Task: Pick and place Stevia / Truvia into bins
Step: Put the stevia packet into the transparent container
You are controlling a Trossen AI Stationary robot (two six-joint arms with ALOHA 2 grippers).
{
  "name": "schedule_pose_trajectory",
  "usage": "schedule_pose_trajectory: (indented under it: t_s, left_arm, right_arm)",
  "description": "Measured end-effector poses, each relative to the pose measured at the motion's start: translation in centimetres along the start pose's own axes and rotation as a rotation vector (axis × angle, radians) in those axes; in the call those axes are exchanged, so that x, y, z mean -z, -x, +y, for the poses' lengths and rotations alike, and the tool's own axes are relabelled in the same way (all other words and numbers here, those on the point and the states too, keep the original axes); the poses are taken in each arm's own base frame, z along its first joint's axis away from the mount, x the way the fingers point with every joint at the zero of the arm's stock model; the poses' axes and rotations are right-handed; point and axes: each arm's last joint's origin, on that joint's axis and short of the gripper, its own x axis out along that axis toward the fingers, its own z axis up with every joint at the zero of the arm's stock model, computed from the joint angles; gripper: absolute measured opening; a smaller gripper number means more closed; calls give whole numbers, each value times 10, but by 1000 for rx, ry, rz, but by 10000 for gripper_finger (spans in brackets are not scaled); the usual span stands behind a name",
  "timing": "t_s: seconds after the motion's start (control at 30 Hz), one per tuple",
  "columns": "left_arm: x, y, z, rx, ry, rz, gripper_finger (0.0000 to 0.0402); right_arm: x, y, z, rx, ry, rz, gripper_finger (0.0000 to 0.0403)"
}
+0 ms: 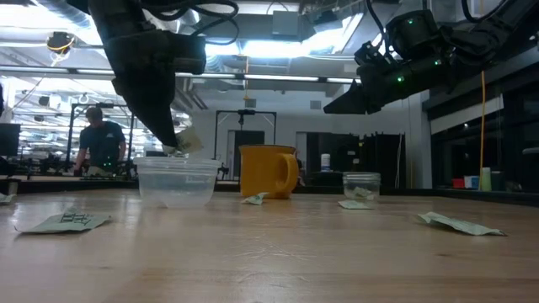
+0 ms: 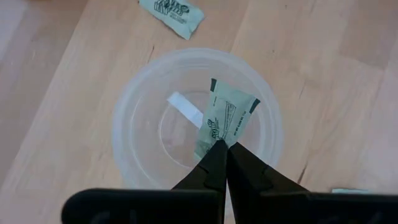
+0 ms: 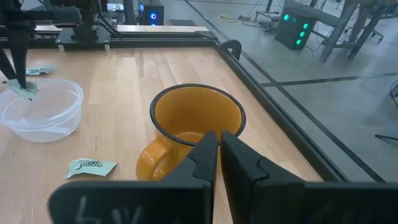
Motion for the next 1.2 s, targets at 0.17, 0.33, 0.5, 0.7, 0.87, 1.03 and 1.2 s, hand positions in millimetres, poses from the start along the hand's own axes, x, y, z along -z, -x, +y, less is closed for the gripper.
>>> schedule_pose_trajectory:
  t_s: [0.17, 0.33, 0.5, 0.7, 0.87, 1.03, 1.2]
  left_arm:
    - [0, -1, 0, 0, 12, 1, 2]
    - [0, -1, 0, -12, 13, -6, 2]
    - [0, -1, 1, -25, 15, -15, 22]
    - [-1, 0, 2, -63, 30, -39, 64]
    - [-1, -1, 2, -62, 30, -38, 90]
    - [-1, -1, 2, -62, 29, -38, 100]
    - [-1, 0, 2, -62, -24, -36, 100]
  right_arm:
    - [0, 0, 0, 0, 0, 0, 26]
    - [0, 0, 0, 0, 0, 0, 26]
    - [0, 0, 0, 0, 0, 0, 26]
    - [0, 0, 0, 0, 0, 0, 26]
    - [0, 0, 0, 0, 0, 0, 26]
    - [0, 0, 0, 0, 0, 0, 26]
    - [0, 0, 0, 0, 0, 0, 25]
